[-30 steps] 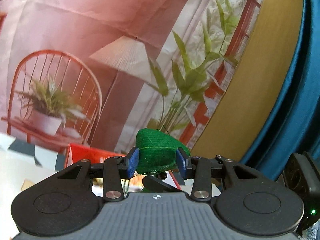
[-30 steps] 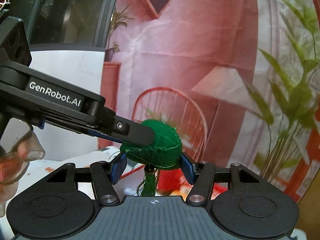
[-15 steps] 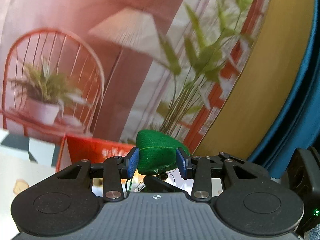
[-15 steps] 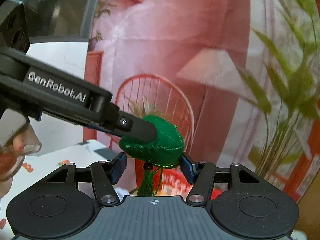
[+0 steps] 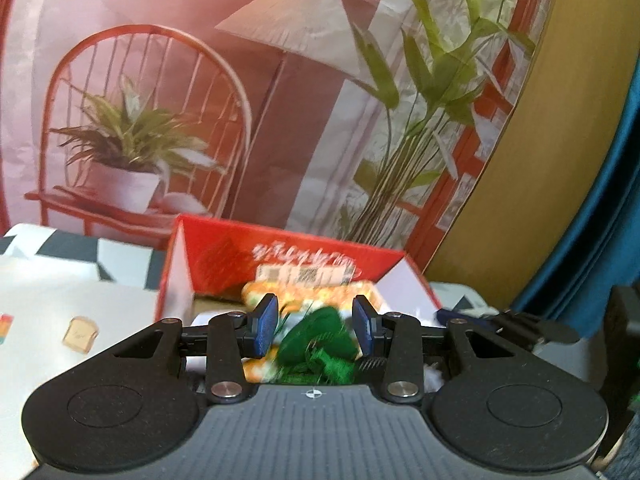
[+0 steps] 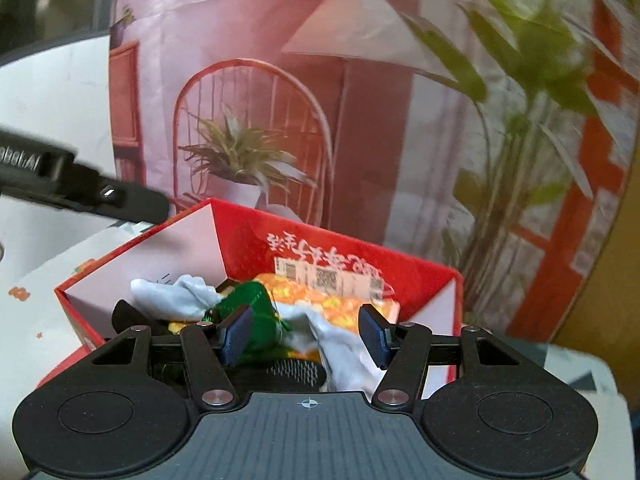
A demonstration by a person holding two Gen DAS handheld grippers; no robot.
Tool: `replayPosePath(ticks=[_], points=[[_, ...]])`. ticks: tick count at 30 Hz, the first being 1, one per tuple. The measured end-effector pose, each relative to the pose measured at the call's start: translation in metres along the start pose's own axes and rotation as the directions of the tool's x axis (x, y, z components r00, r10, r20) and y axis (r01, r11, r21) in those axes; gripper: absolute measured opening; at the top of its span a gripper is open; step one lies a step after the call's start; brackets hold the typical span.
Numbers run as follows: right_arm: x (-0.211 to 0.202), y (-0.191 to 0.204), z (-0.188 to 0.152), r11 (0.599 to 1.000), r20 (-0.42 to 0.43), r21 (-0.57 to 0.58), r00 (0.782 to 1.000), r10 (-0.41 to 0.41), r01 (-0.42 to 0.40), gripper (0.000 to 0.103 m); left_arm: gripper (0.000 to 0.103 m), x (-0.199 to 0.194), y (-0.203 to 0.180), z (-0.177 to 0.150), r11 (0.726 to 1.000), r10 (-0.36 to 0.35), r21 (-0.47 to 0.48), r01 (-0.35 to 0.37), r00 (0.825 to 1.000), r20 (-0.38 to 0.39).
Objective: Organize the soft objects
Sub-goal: 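Lower the green tasseled item into the red box and open both grippers, then move both grippers to the clear bag of green cables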
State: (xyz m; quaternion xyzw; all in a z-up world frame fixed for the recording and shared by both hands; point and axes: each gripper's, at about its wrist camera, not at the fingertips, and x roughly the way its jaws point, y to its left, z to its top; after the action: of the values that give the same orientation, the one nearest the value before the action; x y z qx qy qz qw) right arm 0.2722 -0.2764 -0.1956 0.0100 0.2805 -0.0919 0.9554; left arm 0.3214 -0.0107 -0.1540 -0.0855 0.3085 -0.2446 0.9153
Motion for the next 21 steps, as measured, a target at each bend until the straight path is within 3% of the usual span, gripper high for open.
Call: replayPosePath(ticks=[12, 21], points=[[-0.075, 0.018, -0.049, 0.992, 0.066, 0.123, 0.998, 0.02, -0.028, 0.055, 0.042, -0.054, 0.017, -0.092, 0.998, 0.059, -0.026, -0.062, 0.994, -0.088], [-0.087, 0.052, -0.114, 0.994, -0.069, 0.091, 0.996, 0.06, -0.054, 0.055, 0.042, -0.054, 0.025, -0.156, 0.991, 0.108, -0.058, -0.121, 0.977, -0.182]])
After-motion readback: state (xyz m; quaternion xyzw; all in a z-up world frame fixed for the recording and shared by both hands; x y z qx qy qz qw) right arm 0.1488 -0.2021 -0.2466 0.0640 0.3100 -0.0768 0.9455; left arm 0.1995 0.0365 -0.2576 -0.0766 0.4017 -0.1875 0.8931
